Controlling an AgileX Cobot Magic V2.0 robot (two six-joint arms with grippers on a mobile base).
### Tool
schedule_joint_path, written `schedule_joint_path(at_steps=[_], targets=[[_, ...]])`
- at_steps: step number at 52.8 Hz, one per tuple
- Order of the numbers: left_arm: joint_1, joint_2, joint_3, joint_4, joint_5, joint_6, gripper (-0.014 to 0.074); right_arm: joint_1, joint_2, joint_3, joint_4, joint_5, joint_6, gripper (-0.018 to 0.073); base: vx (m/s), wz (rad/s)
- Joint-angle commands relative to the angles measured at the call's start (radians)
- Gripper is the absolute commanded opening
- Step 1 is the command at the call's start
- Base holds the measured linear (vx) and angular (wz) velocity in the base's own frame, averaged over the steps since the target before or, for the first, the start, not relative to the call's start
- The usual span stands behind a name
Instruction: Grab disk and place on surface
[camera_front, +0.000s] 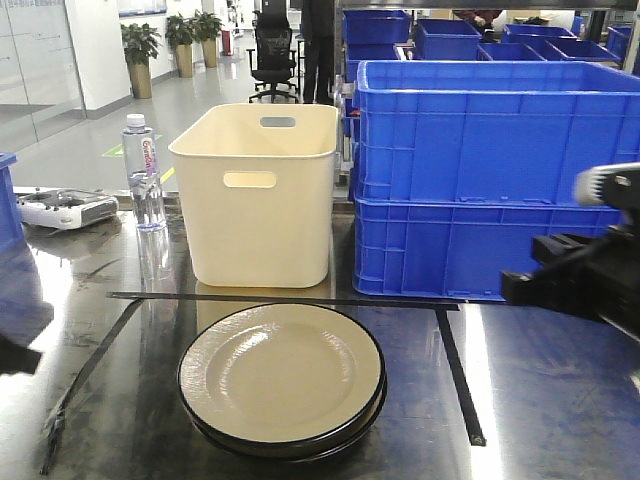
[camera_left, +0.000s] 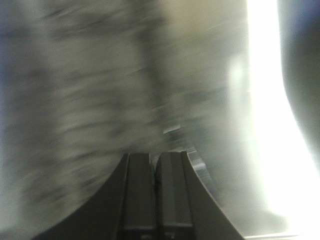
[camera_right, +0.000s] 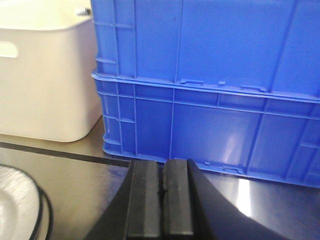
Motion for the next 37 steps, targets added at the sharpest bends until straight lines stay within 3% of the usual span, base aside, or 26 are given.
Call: schedule_joint_path(at_steps=[1,12,18,27,37], targets=[[-0.004,-0.126,0.072,0.074,-0.194,-0.064,-0.0002,-0.003,-0.117,0.056,0.007,0.019,-0.009,-0.0012,0.0,0.0],[-0.05,-0.403,0.429,-0.072,-0.552,0.035,-0.0002,-0.003,-0.267,0.201,0.002,0.021,-0.009,-0.0012,0.0,0.0],[-0.084,-0.547,0.578,-0.114,-0.651,0.059,-0.0002,-0.003,-0.288,0.235,0.0,0.021,-0.009,-0.0012,0.0,0.0],[-0.102,-0.681,0.702,-0.114,-0.648,0.056,-0.0002,-0.003,-0.286,0.24,0.014,0.021,-0.008,-0.0012,0.0,0.0],[-0.104,-0.737,0.73,-0.114,-0.597,0.056,-0.0002,-0.003,-0.286,0.24,0.015,0.021,-0.008,-0.0012,0.0,0.0]])
